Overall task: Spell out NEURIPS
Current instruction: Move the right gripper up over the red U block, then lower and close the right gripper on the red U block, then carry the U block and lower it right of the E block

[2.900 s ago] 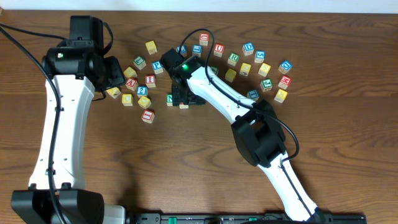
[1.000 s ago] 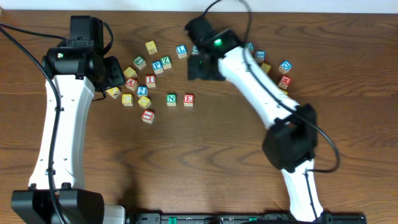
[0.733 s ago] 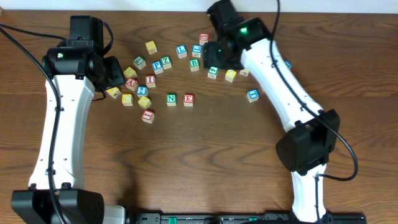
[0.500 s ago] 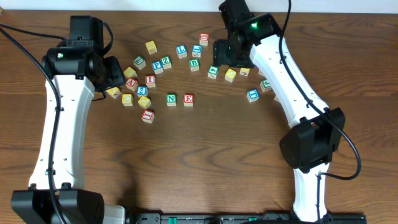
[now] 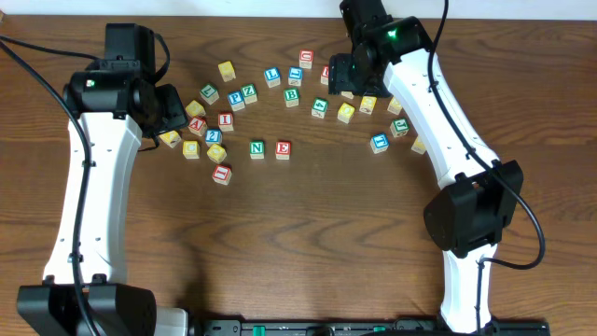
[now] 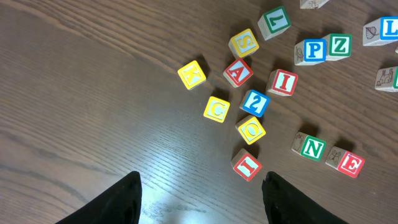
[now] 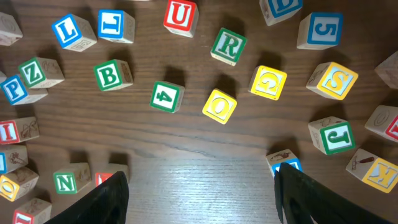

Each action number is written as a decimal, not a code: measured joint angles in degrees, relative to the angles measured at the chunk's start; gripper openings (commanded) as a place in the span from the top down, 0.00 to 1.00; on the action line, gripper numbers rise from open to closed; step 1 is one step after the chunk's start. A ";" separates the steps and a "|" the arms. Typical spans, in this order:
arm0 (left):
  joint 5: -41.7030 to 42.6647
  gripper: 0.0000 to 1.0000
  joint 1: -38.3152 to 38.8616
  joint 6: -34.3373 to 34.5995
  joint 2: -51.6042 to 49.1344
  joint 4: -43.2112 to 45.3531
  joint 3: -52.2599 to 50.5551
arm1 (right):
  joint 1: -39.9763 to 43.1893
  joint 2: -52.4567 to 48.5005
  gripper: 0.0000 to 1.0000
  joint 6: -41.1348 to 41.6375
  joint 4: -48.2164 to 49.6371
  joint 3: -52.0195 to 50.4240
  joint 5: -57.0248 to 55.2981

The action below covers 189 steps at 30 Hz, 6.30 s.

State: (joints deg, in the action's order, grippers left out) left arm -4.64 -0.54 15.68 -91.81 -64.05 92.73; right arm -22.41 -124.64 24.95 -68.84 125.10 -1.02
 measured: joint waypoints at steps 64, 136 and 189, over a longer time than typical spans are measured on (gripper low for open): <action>0.00 0.39 0.00 2.12 0.00 -0.04 0.00 | -0.15 -24.48 0.49 -0.68 33.14 5.16 -6.80; 0.00 0.39 0.00 2.12 0.00 -0.04 -0.02 | -8.63 -3.67 0.76 0.66 0.24 -11.91 0.52; 0.00 0.39 0.00 2.12 0.00 -0.04 -0.02 | -15.65 -5.81 0.66 10.19 20.55 -22.86 -5.07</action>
State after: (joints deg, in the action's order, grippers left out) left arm -4.64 -0.54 17.80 -91.81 -64.10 92.71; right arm -38.06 -130.45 35.14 -48.29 102.24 -6.09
